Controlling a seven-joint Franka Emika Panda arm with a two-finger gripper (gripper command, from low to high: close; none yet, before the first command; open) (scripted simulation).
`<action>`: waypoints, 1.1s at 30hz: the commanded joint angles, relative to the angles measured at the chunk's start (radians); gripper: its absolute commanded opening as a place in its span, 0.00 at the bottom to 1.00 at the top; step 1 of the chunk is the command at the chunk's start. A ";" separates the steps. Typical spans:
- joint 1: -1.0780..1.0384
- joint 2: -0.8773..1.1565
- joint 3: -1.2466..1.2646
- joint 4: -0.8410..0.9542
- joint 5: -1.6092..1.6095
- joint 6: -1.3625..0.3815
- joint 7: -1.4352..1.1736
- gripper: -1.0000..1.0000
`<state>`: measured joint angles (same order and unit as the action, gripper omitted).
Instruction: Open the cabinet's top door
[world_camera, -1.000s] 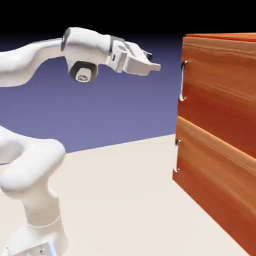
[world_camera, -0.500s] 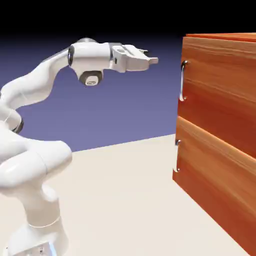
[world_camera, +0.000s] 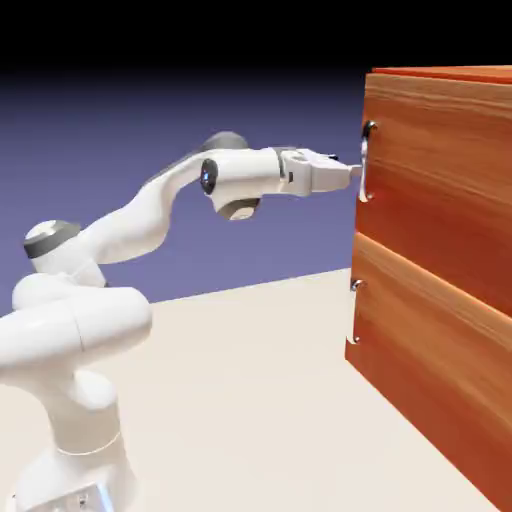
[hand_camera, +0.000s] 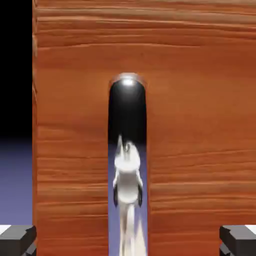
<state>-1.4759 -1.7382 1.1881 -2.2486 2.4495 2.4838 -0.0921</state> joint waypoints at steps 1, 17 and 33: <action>-0.038 0.006 0.003 0.039 0.013 0.003 0.001 1.00; 0.240 -0.016 -0.125 -0.432 0.090 -0.422 -0.253 0.00; 0.143 -0.024 -0.493 -0.779 -0.107 -1.115 -0.409 0.00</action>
<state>-1.3330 -1.7619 0.6951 -3.0275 2.3426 1.3683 -0.5011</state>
